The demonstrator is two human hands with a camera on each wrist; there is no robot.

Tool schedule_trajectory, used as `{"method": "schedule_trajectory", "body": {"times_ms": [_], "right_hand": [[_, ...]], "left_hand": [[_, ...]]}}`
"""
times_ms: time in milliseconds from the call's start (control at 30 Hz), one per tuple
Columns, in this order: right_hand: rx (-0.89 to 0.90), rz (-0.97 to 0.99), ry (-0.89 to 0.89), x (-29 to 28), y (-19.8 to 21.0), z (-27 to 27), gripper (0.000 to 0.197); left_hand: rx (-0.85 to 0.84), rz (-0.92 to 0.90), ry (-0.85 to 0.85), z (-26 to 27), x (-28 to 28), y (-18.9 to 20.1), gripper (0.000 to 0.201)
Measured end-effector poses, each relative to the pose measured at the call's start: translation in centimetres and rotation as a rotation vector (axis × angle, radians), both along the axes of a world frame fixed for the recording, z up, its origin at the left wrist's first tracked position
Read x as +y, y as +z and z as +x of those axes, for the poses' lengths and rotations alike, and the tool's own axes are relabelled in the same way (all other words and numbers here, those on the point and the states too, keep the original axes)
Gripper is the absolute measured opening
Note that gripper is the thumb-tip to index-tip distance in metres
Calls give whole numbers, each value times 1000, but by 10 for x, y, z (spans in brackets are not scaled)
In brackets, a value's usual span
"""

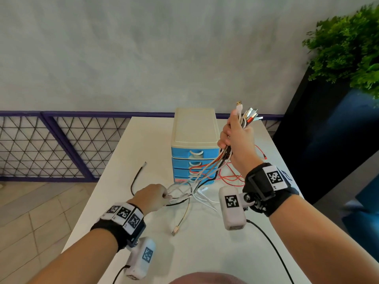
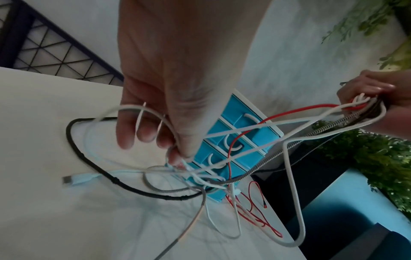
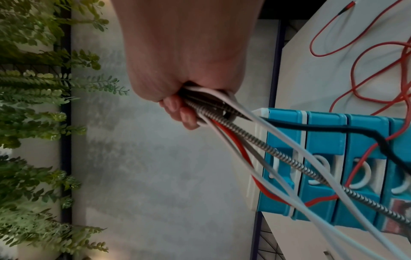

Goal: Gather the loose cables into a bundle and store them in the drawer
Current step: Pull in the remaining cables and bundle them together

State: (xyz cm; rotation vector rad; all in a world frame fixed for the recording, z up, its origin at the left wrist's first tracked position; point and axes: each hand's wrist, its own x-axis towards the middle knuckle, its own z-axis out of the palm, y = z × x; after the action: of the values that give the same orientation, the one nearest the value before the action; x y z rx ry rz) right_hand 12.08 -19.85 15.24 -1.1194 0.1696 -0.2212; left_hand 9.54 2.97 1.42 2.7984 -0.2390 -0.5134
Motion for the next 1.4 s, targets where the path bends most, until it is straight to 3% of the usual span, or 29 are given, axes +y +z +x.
{"method": "schedule_trajectory", "body": {"times_ms": [100,200,333,467,533,667,700,867,1067,1267,1400], "right_hand": [[-18,-7,-6,-1,3,1,39],[-14,-17,-10,0,5,0,39],[-27,17,-38,-4,10,1,38],[-39,53,-5,-8,13,2,39],[-21,51,40,-5,9,1,40],[19,85,143,8,-3,-2,40],[21,104,165,12,-5,-3,39],[6,171,183,25,-3,-8,38],[-12,238,135,17,-4,-4,41],[-1,354,118,-2,-2,7,43],[8,368,148,-7,-3,7,41]], "left_hand": [[-128,142,53,3,-5,4,26],[-145,272,109,5,-10,12,26],[-197,230,90,0,1,10,59],[-54,117,-95,2,1,17,39],[-51,-20,-117,9,-5,22,36],[-373,-673,-68,8,-34,63,24],[-347,-727,-85,4,-44,75,20],[81,-811,-210,-15,-89,94,61],[177,-1069,-122,-21,-102,93,56],[549,-1173,-125,-19,-85,86,61],[606,-1124,-161,-16,-72,80,58]]}}
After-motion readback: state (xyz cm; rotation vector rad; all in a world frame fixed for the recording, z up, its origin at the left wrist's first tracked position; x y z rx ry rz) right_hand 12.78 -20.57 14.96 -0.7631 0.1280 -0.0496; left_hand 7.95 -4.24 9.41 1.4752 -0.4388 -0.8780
